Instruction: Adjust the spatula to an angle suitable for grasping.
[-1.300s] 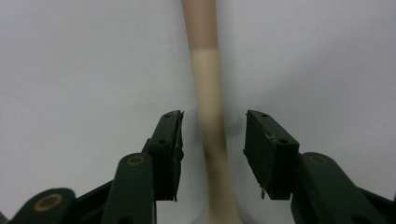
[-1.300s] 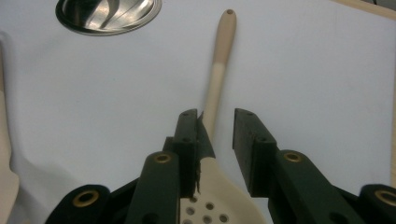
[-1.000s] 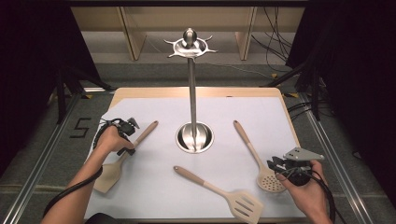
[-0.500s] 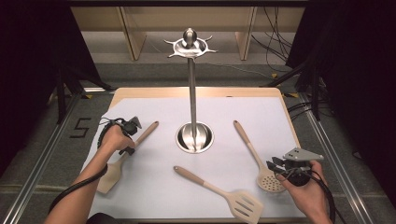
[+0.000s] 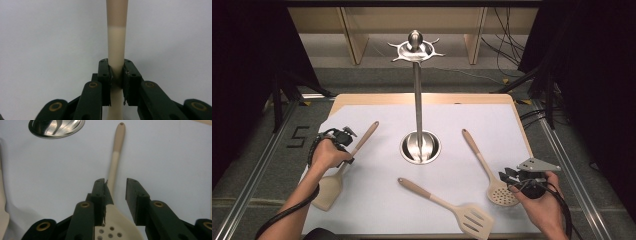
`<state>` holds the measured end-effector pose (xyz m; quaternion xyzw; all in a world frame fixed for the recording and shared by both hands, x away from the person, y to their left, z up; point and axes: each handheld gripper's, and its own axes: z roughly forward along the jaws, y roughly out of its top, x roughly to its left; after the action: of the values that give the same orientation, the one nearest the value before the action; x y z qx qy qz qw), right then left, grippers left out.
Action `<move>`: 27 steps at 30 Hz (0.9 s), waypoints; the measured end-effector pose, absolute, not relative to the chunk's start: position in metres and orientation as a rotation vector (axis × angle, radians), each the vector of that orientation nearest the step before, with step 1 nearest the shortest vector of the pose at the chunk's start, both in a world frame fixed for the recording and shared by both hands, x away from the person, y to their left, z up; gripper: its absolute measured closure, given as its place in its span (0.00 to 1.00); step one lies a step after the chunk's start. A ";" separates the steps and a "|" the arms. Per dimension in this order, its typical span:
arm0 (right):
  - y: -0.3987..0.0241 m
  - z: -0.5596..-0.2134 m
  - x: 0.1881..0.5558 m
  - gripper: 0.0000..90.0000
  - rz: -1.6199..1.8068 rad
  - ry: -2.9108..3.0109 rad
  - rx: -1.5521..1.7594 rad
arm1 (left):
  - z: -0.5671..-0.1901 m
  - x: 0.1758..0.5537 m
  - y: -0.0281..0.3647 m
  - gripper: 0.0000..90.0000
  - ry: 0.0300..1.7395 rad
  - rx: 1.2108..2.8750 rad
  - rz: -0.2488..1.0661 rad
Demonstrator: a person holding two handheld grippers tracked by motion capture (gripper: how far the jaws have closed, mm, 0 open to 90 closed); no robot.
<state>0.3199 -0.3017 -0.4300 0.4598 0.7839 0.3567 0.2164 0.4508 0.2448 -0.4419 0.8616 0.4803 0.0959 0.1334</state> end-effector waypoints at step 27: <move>-0.304 -0.427 0.321 0.78 0.976 2.151 1.253 | -0.401 0.387 0.249 0.87 1.150 1.968 0.520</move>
<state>0.3206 -0.3045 -0.4271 0.4559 0.7826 0.3551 0.2315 0.3867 0.2492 -0.4011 0.7746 0.4528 0.2047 0.3913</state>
